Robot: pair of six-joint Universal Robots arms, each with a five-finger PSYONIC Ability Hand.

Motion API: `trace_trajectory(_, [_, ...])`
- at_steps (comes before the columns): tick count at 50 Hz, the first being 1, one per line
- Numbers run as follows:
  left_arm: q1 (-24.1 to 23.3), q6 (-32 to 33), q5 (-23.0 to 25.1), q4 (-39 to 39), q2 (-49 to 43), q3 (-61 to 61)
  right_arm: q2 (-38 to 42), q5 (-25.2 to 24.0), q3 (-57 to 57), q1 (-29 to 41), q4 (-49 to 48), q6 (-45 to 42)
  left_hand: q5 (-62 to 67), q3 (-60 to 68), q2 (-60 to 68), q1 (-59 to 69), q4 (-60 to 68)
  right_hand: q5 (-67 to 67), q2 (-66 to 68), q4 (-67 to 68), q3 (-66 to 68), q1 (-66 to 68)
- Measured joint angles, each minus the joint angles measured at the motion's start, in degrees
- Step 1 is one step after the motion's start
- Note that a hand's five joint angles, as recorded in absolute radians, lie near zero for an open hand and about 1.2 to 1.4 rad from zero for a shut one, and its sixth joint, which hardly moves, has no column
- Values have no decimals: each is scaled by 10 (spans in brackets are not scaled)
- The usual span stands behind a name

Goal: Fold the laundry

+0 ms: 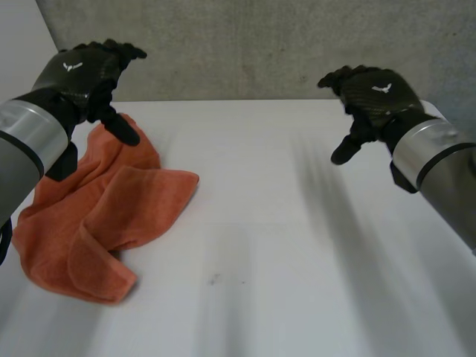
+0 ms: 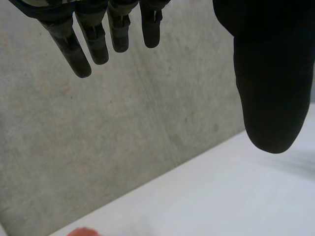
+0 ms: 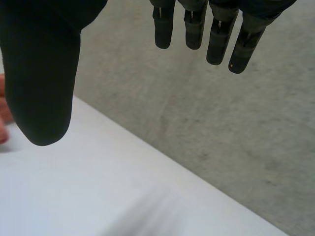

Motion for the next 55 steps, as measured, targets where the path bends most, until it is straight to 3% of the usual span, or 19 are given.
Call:
trace_trajectory(7, [38, 89, 0, -10, -5, -42, 22, -2, 3, 26, 1, -35, 0, 0, 0, 0, 0, 0, 0, 0, 0, 0])
trace_trajectory(10, [85, 176, 0, -22, -20, -83, 35, 0, 4, 41, 1, -58, 0, 0, 0, 0, 0, 0, 0, 0, 0, 0])
trace_trajectory(17, [145, 301, 8, -44, -63, -145, 55, 3, 6, 56, 1, -87, 0, 0, 0, 0, 0, 0, 0, 0, 0, 0])
trace_trajectory(26, [173, 352, 46, -49, -93, -183, 62, 4, 6, 56, 1, -90, 3, 3, 4, 6, 4, 0, 0, 0, 0, 0])
trace_trajectory(30, [184, 354, 64, -46, -112, -189, 66, 3, 6, 55, 0, -89, 231, 233, 241, 277, 240, 0, 0, 0, 0, 0])
trace_trajectory(31, [185, 354, 66, -45, -115, -189, 67, 3, 5, 55, 0, -89, 231, 233, 241, 277, 240, 0, 0, 0, 0, 0])
trace_trajectory(33, [185, 353, 69, -41, -121, -187, 67, 3, 5, 55, 1, -89, 441, 444, 453, 507, 453, 0, 0, 0, 0, 0])
trace_trajectory(35, [183, 352, 72, -36, -124, -185, 68, 3, 4, 54, 0, -89, 501, 512, 520, 546, 518, 0, 0, 0, 0, 0])
trace_trajectory(44, [105, 328, 77, 21, -133, -151, 67, 4, -1, 50, 0, -89, 514, 557, 563, 546, 563, 0, 0, 0, 0, 0])
trace_trajectory(47, [24, 285, 71, 68, -154, -104, 61, 5, -7, 46, 0, -89, 514, 559, 566, 546, 565, 0, 0, 0, 0, 0])
trace_trajectory(51, [-30, 250, 59, 94, -178, -60, 56, 7, -11, 42, -1, -88, 514, 559, 566, 546, 566, 0, 0, 0, 0, 0])
trace_trajectory(55, [-140, 198, 19, 127, -262, 65, 42, 22, -24, 11, -2, -86, 514, 560, 568, 546, 566, 0, 0, 0, 0, 0])
